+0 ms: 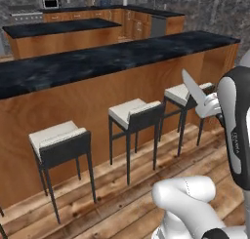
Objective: Pick up the metallic utensils from the counter and place them in the open drawer. Make sure not to pick up any wooden utensils.
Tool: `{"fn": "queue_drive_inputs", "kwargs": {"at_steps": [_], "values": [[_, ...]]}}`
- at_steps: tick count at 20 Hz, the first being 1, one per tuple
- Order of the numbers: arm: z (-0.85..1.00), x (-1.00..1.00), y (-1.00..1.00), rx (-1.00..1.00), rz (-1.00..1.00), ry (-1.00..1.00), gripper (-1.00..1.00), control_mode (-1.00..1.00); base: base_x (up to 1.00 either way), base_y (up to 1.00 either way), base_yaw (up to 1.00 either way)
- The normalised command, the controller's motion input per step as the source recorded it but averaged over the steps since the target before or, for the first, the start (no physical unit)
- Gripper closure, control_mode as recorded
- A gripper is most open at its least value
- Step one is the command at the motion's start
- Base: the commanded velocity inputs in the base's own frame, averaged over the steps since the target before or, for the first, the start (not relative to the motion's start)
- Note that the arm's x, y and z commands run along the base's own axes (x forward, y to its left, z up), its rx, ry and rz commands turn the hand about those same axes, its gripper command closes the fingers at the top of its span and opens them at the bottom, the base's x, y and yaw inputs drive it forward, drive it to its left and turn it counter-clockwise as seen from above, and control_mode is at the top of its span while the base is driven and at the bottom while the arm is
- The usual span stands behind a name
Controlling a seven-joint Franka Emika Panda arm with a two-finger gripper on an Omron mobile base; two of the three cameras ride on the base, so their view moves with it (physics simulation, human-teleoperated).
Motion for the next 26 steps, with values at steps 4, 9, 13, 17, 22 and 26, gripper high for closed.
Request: {"fn": "queue_drive_inputs", "kwargs": {"at_steps": [4,9,13,17,22,26], "values": [[0.00,0.00,0.00,0.00,0.00,0.00,1.00,1.00,1.00,-0.99,-0.06],[0.00,0.00,0.00,0.00,0.00,0.00,1.00,1.00,1.00,-1.00,0.17],[0.00,0.00,0.00,0.00,0.00,0.00,1.00,1.00,0.85,-1.00,0.33],[0.00,0.00,0.00,0.00,0.00,0.00,1.00,1.00,0.35,-1.00,0.25],[0.00,0.00,0.00,0.00,0.00,0.00,1.00,1.00,0.10,-1.00,0.15],[0.00,0.00,0.00,0.00,0.00,0.00,1.00,1.00,0.00,-1.00,0.00]]}}
